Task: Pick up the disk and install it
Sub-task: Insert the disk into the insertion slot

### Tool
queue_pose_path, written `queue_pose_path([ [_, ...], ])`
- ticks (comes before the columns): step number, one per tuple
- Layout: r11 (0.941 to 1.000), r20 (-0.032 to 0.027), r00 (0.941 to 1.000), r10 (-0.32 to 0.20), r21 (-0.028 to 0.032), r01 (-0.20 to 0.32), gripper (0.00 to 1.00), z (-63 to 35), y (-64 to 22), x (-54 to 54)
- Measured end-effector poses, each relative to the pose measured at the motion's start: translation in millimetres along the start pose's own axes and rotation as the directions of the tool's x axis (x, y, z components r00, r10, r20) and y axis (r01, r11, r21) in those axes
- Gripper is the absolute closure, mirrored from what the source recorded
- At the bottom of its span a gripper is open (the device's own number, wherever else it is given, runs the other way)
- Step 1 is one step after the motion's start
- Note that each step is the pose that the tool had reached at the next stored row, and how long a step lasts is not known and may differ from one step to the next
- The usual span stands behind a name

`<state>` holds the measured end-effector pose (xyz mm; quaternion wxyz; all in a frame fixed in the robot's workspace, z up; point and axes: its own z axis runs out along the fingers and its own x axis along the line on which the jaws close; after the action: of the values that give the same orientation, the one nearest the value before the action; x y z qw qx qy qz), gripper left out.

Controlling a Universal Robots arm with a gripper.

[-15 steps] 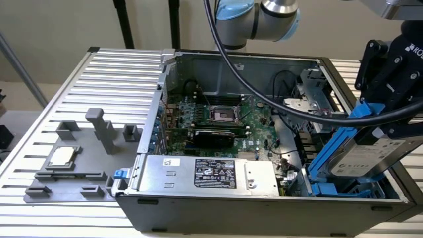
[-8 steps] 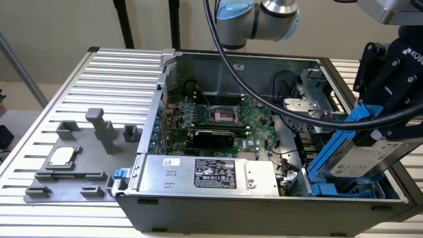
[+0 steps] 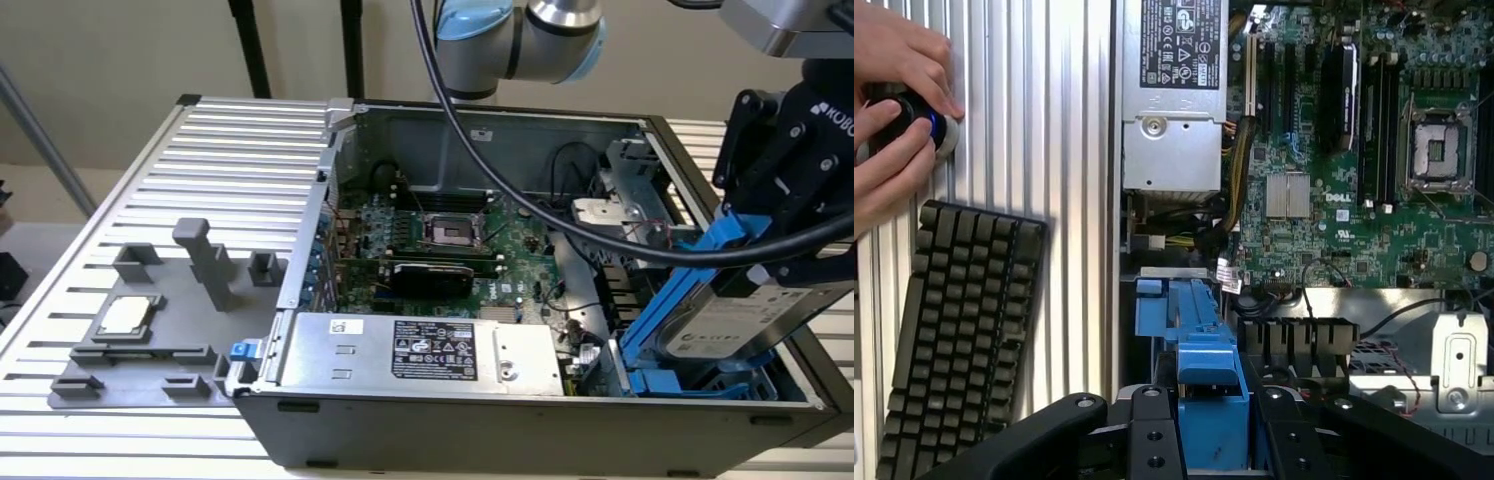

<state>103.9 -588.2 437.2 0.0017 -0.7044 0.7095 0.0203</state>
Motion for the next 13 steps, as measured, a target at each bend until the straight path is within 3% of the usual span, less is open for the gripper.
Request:
queue_pose_path([
  [13,1.0,0.0012,1.0,0.0,-0.0039,0.0,0.67,5.7,-1.4,-0.8],
])
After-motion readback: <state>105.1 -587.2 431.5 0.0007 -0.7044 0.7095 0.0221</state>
